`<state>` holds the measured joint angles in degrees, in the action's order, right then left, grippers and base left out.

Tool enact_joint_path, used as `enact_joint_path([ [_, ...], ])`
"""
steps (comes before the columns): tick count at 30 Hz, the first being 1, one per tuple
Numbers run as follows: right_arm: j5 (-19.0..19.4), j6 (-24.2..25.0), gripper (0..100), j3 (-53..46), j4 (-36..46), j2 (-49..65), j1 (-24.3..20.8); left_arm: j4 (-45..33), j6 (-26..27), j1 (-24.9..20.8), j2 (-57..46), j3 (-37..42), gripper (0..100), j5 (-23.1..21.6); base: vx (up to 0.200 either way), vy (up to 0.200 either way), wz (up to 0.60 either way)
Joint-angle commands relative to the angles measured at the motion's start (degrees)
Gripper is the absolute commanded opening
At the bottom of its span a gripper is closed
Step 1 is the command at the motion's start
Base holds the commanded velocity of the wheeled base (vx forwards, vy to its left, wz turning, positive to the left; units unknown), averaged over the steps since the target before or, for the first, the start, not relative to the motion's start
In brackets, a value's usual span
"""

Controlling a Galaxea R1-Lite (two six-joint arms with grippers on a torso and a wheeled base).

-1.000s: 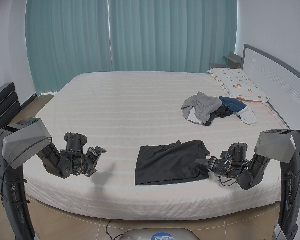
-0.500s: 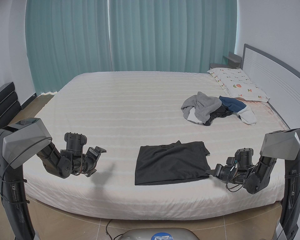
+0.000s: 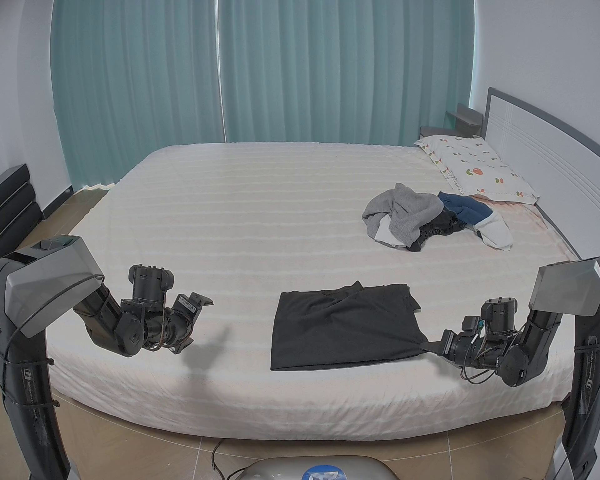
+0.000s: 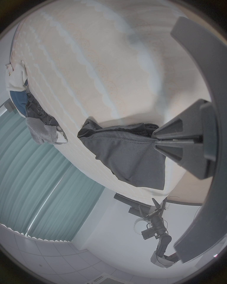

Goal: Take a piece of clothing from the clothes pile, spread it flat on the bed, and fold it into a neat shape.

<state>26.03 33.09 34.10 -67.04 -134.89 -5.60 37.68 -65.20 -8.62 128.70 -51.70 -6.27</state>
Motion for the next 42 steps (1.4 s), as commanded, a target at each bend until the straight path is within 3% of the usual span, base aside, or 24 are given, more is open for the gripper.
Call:
enact_joint_path([
  [1,0.6,-0.48,0,-0.52,0.33,0.06,0.59,0.02,-0.02,0.01,-0.02,0.02,100,-0.06,0.0,0.0,0.0],
  [14,0.6,-3.91,0,-1.58,1.73,-0.29,0.76,0.02,-0.11,0.01,-0.02,0.02,100,-0.06,0.0,0.0,0.0],
  [15,0.6,-4.43,100,-1.67,2.35,-0.29,0.76,0.11,-0.11,0.01,-0.02,0.02,100,-0.06,0.0,0.0,0.0],
  [22,1.04,-3.29,100,-0.35,0.59,1.91,1.9,0.02,-0.72,0.44,-0.11,-0.59,100,-0.06,0.0,0.0,0.0],
  [29,-0.45,7.61,100,5.81,-3.89,-1.08,1.38,0.02,-0.37,0.27,-0.02,-0.42,100,-0.06,0.2,0.0,0.0],
  [33,-2.65,8.75,100,8.18,-3.98,-2.92,0.67,0.02,-0.28,0.18,-0.02,-0.33,100,-0.06,0.2,0.0,0.0],
  [42,-2.65,14.73,100,8.79,-3.98,-4.07,0.76,-0.06,-0.72,0.27,-0.2,-0.68,100,-0.24,0.022,0.0,0.0],
])
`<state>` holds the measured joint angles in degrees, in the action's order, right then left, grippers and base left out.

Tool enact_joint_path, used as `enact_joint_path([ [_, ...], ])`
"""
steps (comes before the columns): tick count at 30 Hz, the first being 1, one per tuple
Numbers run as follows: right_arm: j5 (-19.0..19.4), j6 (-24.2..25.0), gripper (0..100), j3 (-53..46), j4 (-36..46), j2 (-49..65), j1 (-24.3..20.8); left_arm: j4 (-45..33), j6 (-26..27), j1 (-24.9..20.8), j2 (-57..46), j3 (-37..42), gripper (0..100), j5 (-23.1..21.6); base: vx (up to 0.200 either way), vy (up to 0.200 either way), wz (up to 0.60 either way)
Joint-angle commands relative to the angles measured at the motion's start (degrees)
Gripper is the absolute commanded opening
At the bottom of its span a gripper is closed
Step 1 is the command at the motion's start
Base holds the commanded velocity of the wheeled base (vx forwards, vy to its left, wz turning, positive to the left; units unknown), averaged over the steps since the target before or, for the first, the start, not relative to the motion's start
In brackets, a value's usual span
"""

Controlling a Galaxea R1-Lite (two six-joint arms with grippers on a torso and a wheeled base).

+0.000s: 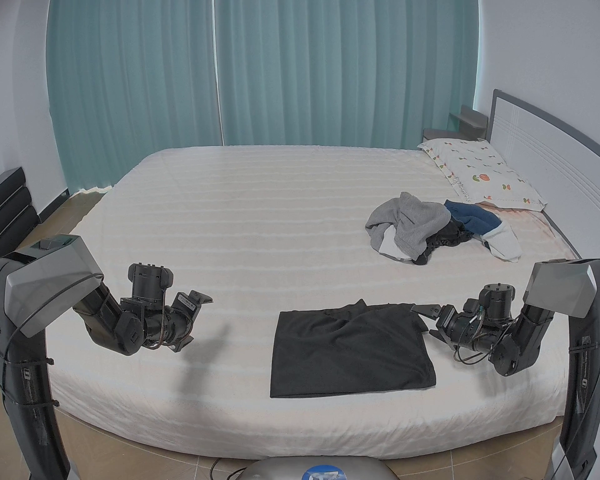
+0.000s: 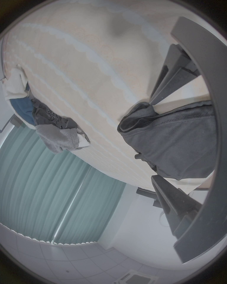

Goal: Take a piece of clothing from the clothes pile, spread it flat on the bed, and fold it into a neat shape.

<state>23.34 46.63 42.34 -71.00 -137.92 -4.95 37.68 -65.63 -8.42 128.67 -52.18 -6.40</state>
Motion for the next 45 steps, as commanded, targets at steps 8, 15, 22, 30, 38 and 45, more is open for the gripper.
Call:
enact_joint_path([
  [8,0.21,3.64,100,0.73,-0.02,-1.03,0.38,-0.06,-0.28,-0.54,-0.62,0.14,100,-0.28,0.0,-0.175,0.0],
  [15,0.21,3.64,100,0.64,-0.02,-1.29,0.03,-0.06,-0.28,-2.3,-0.7,0.14,100,-0.28,0.0,-0.2,0.0],
  [22,-0.05,3.82,100,0.03,-0.37,-1.29,-0.32,0.02,-0.2,-4.5,-0.09,-0.38,100,0.07,0.0,-0.114,0.0],
  [30,-0.14,4.17,100,-0.94,-1.6,-1.29,-1.29,-0.15,5.87,-4.94,4.31,-7.33,100,0.6,0.0,0.0,0.0],
  [38,-0.84,4.08,100,-1.38,-3.62,-2.17,-1.73,0.11,19.84,-5.73,11.25,-11.98,100,0.6,0.0,0.0,0.0],
  [45,-1.02,4.0,100,-1.38,-3.62,-2.44,-1.73,0.02,18.88,-6.61,12.3,-14.36,100,-0.02,0.0,0.0,0.0],
])
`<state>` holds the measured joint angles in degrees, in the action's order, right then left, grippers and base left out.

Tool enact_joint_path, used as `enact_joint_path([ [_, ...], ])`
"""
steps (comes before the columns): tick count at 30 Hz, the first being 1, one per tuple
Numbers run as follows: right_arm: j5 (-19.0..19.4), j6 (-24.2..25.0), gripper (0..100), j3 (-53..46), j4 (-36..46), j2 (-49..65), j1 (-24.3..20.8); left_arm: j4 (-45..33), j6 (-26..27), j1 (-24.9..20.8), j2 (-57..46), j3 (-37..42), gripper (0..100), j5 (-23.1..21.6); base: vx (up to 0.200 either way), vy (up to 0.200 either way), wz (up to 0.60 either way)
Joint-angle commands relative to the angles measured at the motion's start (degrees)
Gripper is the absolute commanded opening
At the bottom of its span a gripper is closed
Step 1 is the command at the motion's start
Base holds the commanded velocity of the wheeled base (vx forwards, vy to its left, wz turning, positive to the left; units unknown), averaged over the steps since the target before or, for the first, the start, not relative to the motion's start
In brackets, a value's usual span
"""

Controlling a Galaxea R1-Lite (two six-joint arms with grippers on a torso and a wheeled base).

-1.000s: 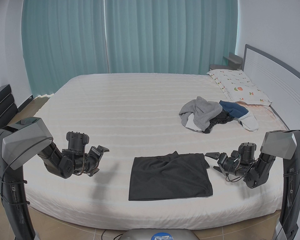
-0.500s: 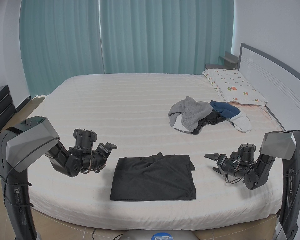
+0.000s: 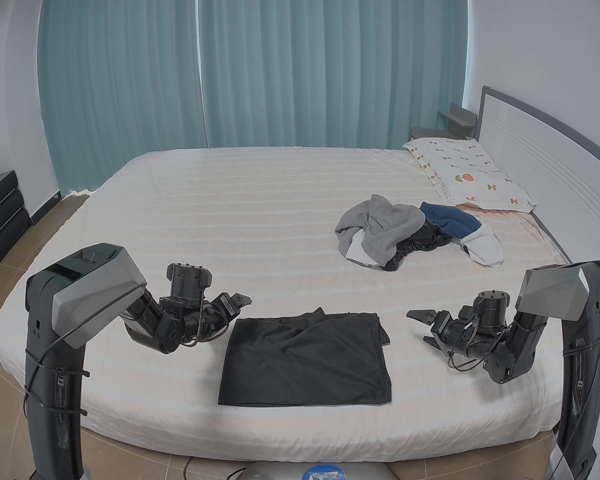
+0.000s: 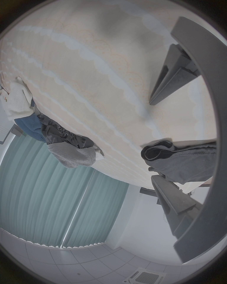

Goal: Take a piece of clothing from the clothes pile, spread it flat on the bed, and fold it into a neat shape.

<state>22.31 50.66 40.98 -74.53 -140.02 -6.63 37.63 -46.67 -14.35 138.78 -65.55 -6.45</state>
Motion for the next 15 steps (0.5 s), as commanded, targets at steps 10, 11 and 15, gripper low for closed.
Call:
enact_joint_path([
  [10,-0.07,-0.04,100,0.24,0.0,-0.43,-0.14,-0.19,0.35,-1.3,3.34,-1.78,0,-0.06,0.0,0.0,0.0],
  [11,-0.07,-0.04,100,0.24,0.0,-0.43,-0.22,-0.1,0.35,-1.47,4.31,-3.09,0,0.82,0.0,0.0,0.0],
  [15,-1.3,-0.21,100,0.5,-0.09,-1.13,-0.93,0.07,-1.76,-0.94,4.22,-3.71,0,4.78,0.0,0.0,0.0],
])
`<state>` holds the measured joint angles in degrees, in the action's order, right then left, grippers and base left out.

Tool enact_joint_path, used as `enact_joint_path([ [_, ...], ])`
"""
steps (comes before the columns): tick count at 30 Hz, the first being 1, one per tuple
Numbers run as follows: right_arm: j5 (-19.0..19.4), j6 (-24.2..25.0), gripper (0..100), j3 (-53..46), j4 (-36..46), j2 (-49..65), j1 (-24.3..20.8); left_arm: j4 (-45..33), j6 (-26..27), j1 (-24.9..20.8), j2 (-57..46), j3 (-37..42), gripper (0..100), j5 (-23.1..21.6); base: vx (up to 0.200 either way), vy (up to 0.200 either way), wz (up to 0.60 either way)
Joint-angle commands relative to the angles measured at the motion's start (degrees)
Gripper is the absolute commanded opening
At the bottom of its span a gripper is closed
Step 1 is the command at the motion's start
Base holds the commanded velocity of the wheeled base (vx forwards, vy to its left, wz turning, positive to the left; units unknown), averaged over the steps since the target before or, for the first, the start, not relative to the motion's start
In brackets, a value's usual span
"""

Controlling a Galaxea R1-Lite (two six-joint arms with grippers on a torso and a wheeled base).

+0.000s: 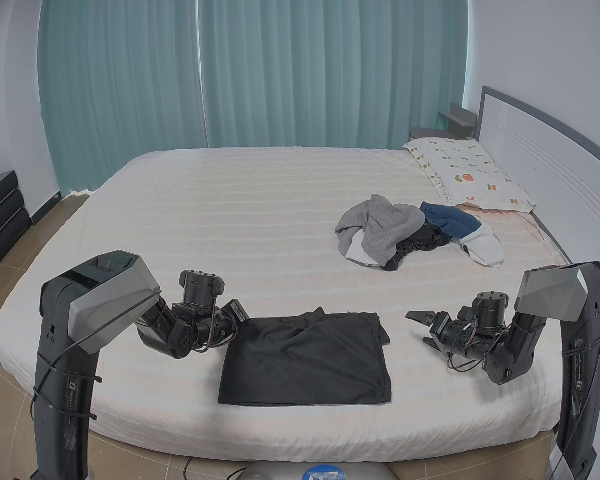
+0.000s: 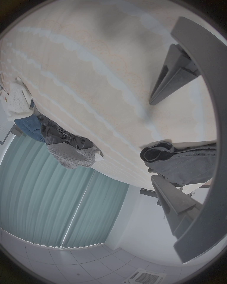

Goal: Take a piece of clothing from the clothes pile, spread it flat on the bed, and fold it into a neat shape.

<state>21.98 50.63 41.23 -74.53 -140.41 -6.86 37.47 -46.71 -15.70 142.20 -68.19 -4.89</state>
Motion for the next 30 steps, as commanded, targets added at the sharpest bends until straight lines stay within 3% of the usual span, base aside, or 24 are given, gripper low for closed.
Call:
enact_joint_path([
  [1,-1.41,-0.27,100,0.43,-0.09,-0.92,-0.87,0.23,-2.59,0.32,0.79,-1.33,0,4.8,0.0,0.0,0.0],
  [4,-1.94,-0.35,100,1.66,0.0,-1.27,-2.89,0.23,-5.58,-0.12,0.71,-1.42,0,9.37,0.0,0.0,0.0],
  [8,-2.91,-0.27,100,2.72,0.44,-1.8,-4.74,0.32,-5.84,0.41,0.62,-0.1,0,11.13,0.0,0.0,0.0],
  [14,-3.87,-0.35,100,5.44,1.85,-2.59,-5.71,0.32,-5.93,0.5,0.88,-0.1,0,11.13,0.0,0.0,0.0],
  [22,-4.31,-1.32,100,16.96,12.13,-3.03,-8.96,0.67,-5.84,0.41,0.88,0.25,0,11.22,0.0,0.0,0.0],
  [30,-5.98,-1.15,100,20.21,11.96,-5.66,-9.57,0.76,-5.93,0.32,0.53,1.13,0,11.04,0.0,0.0,0.0],
])
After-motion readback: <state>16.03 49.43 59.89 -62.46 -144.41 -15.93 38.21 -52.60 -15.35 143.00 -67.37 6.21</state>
